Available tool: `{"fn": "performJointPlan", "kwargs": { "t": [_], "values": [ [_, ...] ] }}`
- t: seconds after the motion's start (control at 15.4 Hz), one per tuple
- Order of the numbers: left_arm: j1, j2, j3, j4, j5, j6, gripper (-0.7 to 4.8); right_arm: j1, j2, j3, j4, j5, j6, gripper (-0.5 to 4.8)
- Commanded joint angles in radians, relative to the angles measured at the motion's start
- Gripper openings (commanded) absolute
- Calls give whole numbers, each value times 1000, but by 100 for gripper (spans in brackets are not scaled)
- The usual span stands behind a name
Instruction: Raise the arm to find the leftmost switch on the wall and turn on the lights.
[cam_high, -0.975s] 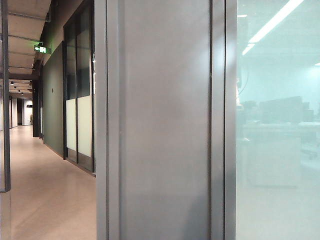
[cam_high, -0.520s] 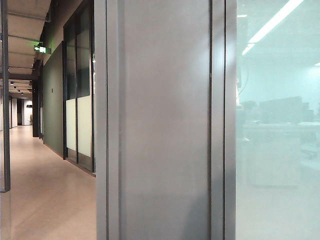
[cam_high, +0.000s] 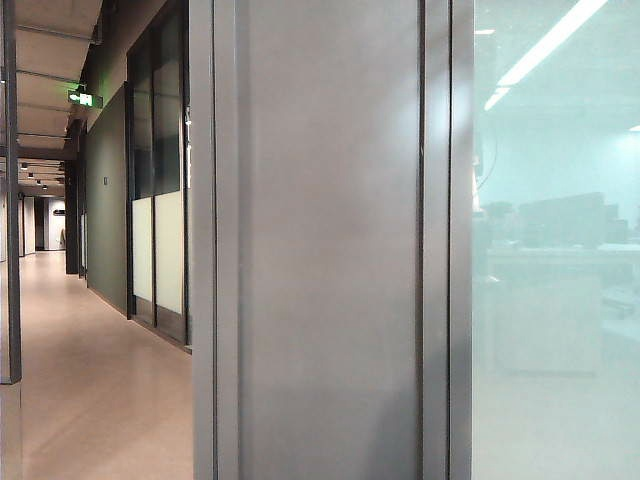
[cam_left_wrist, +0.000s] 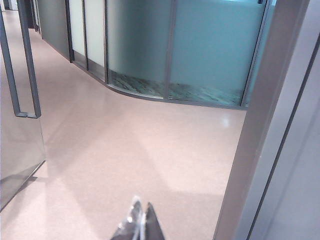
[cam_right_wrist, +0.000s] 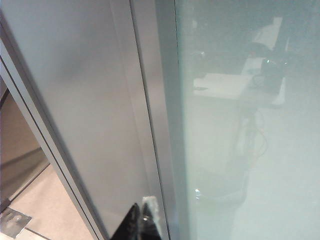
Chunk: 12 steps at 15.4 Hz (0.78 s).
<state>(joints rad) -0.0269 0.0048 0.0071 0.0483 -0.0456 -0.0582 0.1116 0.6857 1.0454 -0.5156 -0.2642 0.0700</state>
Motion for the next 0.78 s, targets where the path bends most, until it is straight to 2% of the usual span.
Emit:
{"fn": "performJointPlan", "kwargs": {
  "t": [0.06,0.58,0.78],
  "values": [
    [-2,-1,2,12,-2,-2,-5,0,-1,4,11,0,1,-1],
    [-2,-1,2,13,-2,-2,-5,0,-8,4,9,3,-18,-1],
    [-2,-1,2,13,-2,-2,-5,-25,-96,-23,-21,108,-61,-1]
  ]
}}
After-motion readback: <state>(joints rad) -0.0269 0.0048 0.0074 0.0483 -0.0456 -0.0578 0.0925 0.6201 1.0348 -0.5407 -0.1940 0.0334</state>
